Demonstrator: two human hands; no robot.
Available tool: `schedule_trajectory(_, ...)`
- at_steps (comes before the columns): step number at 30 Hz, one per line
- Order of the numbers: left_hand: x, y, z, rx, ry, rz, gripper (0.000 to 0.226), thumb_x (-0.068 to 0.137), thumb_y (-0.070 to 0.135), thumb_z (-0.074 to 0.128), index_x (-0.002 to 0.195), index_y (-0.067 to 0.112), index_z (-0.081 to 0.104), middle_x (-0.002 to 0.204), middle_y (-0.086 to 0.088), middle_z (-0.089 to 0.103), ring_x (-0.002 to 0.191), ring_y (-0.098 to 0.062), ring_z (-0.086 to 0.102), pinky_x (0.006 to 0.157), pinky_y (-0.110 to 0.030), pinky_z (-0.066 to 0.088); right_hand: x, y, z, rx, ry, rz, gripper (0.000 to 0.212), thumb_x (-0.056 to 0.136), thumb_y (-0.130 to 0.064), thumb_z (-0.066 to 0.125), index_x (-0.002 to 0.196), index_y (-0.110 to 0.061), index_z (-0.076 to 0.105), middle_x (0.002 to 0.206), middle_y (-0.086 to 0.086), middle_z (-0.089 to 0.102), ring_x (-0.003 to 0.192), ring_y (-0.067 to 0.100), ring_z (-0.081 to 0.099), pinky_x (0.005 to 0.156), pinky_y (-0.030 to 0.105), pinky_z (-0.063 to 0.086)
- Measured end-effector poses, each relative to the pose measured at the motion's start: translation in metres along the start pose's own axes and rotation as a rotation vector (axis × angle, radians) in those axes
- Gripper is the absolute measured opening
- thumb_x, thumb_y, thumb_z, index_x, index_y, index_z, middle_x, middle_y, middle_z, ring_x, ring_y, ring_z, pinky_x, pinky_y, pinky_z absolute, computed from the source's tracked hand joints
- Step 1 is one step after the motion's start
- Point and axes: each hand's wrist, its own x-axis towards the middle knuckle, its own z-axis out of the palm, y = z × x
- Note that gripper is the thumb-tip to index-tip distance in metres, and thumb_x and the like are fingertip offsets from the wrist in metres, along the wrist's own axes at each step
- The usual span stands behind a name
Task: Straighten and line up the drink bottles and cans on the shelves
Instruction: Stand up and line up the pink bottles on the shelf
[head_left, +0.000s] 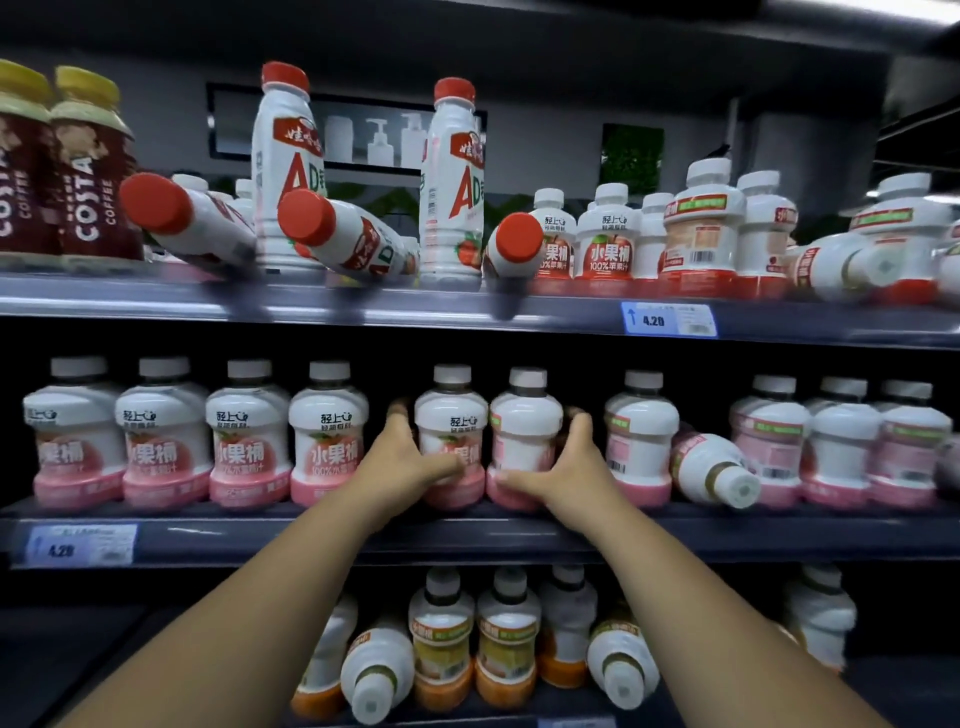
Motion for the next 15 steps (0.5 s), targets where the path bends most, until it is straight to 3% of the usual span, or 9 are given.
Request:
schedule_trajectory(5,-0.002,0.003,0.007,0.09,0.027,0.031,0.085,0.059,0.031,0.094,0.12,0.019,0.036,0.103,0.008,0.062,0.093,-0.005,0.063,0.086,-0.029,0.052,0.005,0.006,-0.005,0.063,-0.127,0.014,0.122,0.054,-0.048,0.078,0.15,-0.029,0.007,0.139,0.002,0.051,0.115,0.019,0.056,0.097,0.033,0.045)
schedule_trajectory(9,-0.003,0.002,0.003,0.051,0.016,0.018,0.078,0.066,0.019,0.089,0.122,0.019,0.035,0.104,0.003,0.062,0.096,-0.01,0.065,0.081,-0.026,0.053,-0.001,0.004,-0.005,-0.002,-0.051,0.011,0.125,0.038,-0.071,0.08,0.138,-0.026,0.019,0.129,-0.003,0.054,0.113,0.021,0.058,0.098,0.043,0.049)
schedule_trajectory(12,-0.005,0.001,0.0,0.043,0.01,0.025,0.084,0.063,0.024,0.091,0.124,0.019,0.034,0.107,0.004,0.063,0.097,-0.007,0.064,0.086,-0.03,0.053,-0.005,0.002,-0.004,-0.04,-0.104,-0.008,0.124,0.046,-0.065,0.082,0.143,-0.029,0.014,0.125,-0.009,0.052,0.112,0.02,0.057,0.098,0.042,0.048)
schedule_trajectory(15,-0.008,0.003,-0.003,0.054,0.03,0.011,0.077,0.064,0.02,0.088,0.12,0.02,0.035,0.104,0.001,0.065,0.094,-0.012,0.066,0.085,-0.034,0.055,-0.005,0.002,-0.005,-0.045,-0.118,-0.01,0.126,0.041,-0.07,0.077,0.143,-0.031,0.014,0.131,-0.004,0.058,0.114,0.021,0.06,0.098,0.044,0.049)
